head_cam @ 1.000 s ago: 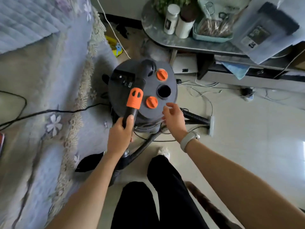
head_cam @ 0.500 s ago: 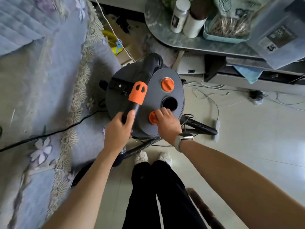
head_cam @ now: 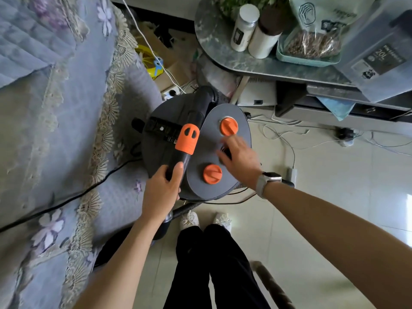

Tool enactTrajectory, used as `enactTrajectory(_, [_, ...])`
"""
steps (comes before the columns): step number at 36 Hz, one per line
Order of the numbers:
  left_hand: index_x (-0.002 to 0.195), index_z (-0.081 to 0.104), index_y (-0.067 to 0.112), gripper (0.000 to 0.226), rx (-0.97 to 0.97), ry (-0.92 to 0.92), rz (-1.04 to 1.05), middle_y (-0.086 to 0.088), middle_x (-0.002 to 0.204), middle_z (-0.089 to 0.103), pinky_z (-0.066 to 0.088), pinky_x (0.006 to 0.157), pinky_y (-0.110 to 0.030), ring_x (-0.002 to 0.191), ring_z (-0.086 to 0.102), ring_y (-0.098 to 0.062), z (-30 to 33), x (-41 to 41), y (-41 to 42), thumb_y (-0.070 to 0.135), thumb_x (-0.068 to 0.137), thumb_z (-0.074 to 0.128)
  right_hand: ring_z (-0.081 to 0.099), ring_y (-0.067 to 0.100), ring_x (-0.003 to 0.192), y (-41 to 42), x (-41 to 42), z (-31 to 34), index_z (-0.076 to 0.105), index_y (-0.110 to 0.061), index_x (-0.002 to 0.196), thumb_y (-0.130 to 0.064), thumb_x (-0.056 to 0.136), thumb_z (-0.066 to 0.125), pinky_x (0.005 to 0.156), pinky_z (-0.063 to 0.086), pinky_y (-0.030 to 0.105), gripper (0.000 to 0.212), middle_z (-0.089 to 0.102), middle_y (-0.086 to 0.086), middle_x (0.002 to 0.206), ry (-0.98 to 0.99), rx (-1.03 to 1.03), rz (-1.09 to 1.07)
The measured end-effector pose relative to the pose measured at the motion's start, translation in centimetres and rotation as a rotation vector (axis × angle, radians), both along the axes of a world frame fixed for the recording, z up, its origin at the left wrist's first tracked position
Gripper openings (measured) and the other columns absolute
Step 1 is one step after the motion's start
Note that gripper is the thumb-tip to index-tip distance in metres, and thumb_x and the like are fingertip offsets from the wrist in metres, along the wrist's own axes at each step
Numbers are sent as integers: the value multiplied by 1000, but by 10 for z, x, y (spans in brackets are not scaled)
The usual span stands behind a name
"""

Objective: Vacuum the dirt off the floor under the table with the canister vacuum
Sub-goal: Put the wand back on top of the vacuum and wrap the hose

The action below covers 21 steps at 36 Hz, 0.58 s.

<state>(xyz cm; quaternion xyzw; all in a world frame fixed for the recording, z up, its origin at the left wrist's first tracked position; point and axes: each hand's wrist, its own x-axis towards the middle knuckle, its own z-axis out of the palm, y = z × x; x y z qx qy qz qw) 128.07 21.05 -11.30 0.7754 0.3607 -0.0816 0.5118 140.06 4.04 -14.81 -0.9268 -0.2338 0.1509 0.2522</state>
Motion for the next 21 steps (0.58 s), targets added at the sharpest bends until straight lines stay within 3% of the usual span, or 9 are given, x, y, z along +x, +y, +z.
enactTrajectory(5, [77, 55, 11, 38, -35, -6, 34, -1, 51, 55, 43, 46, -30, 40, 52, -16, 0, 0, 2, 46, 93, 50, 43, 33, 116, 13, 42, -3, 49, -2, 124, -21, 94, 55, 92, 39, 39, 37, 46, 16, 125, 14, -88, -235])
enactTrajectory(9, [77, 55, 9, 41, -61, -19, 66, 0, 48, 54, 43, 45, -30, 41, 52, -19, 1, -1, 3, 47, 92, 52, 39, 32, 120, 18, 57, -6, 48, -3, 121, -12, 94, 48, 92, 36, 38, 28, 46, 15, 129, 54, -184, -173])
enactTrajectory(14, [76, 55, 13, 34, -66, -25, 77, -1, 51, 55, 45, 46, -31, 42, 53, -18, 2, 0, 2, 42, 93, 50, 42, 32, 111, 15, 61, -6, 49, -5, 112, 0, 86, 51, 79, 33, 33, 26, 49, 13, 121, -63, -264, -21])
enactTrajectory(21, [74, 53, 15, 35, -54, -15, 70, -3, 52, 55, 43, 45, -28, 43, 52, -18, 7, 9, 3, 43, 93, 49, 46, 30, 110, 6, 69, -1, 52, -7, 112, 3, 80, 56, 89, 38, 35, 33, 53, 10, 116, -185, -323, 194])
